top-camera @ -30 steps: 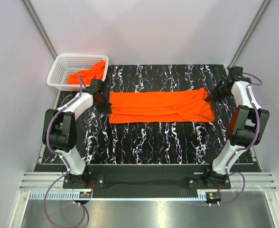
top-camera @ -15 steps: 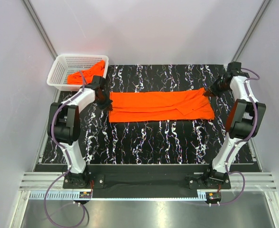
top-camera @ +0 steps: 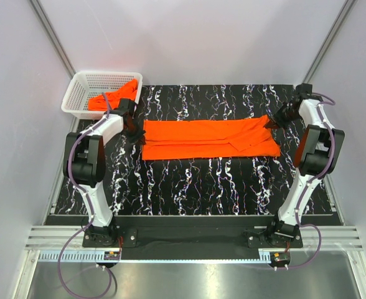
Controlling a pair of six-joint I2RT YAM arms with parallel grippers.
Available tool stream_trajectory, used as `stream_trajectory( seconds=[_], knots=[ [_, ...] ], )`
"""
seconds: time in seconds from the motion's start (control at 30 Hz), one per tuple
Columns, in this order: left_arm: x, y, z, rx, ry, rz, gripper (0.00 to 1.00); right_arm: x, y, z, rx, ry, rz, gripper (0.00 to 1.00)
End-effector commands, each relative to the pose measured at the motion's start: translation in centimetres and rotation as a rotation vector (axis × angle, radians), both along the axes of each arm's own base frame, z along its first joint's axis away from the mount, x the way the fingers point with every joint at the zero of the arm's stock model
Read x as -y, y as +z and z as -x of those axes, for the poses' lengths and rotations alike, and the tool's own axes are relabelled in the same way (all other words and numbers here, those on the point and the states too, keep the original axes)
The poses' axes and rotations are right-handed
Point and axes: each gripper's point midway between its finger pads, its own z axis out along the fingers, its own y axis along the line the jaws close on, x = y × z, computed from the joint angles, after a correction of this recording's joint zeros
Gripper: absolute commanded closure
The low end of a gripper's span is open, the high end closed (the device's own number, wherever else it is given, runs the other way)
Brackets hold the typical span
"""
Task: Fold and stack the t-shirts
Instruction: Fold the tshirt
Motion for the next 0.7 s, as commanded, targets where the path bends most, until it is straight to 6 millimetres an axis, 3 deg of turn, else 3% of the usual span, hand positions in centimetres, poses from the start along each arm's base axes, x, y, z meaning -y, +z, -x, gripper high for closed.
stream_trajectory(
  seconds=[0.0, 0.3, 0.4, 0.43, 0.5, 0.53, 0.57, 0.63, 0.67],
  knots=[
    [-0.1, 0.8, -1.4, 0.030, 0.006, 0.009, 1.00, -0.2, 1.1, -1.4, 0.047, 0.022, -0.007, 1.00],
    [-0.4, 0.3, -1.6, 0.024, 0.023, -0.010, 1.00, 0.0, -0.5, -1.8, 0.023, 0.028, 0.000, 0.98],
    [-0.4, 0.3, -1.8, 0.024, 0.024, -0.007, 0.98, 0.2, -1.3, -2.1, 0.010, 0.027, 0.003, 0.90],
    [-0.4, 0.2, -1.8, 0.024, 0.017, -0.007, 0.93, 0.2, -1.5, -2.2, 0.005, 0.025, 0.003, 0.87],
    [-0.6, 1.1, -2.2, 0.050, 0.007, -0.019, 0.81, 0.6, -1.3, -2.8, 0.009, 0.029, 0.017, 0.73],
    [-1.0, 1.5, -2.2, 0.060, 0.010, -0.046, 0.69, 1.1, -1.5, -2.3, -0.023, 0.029, 0.051, 0.67],
    [-1.4, 2.1, -2.1, 0.075, 0.001, -0.065, 0.64, 1.9, -0.6, -2.8, -0.015, 0.023, 0.089, 0.56],
    [-2.8, 4.3, -2.0, 0.132, -0.004, -0.141, 0.52, 3.3, -0.6, -1.8, -0.075, 0.011, 0.174, 0.48],
    [-3.3, 4.6, -1.6, 0.140, -0.010, -0.167, 0.49, 3.7, 0.5, -1.8, -0.066, 0.008, 0.201, 0.44]
  ],
)
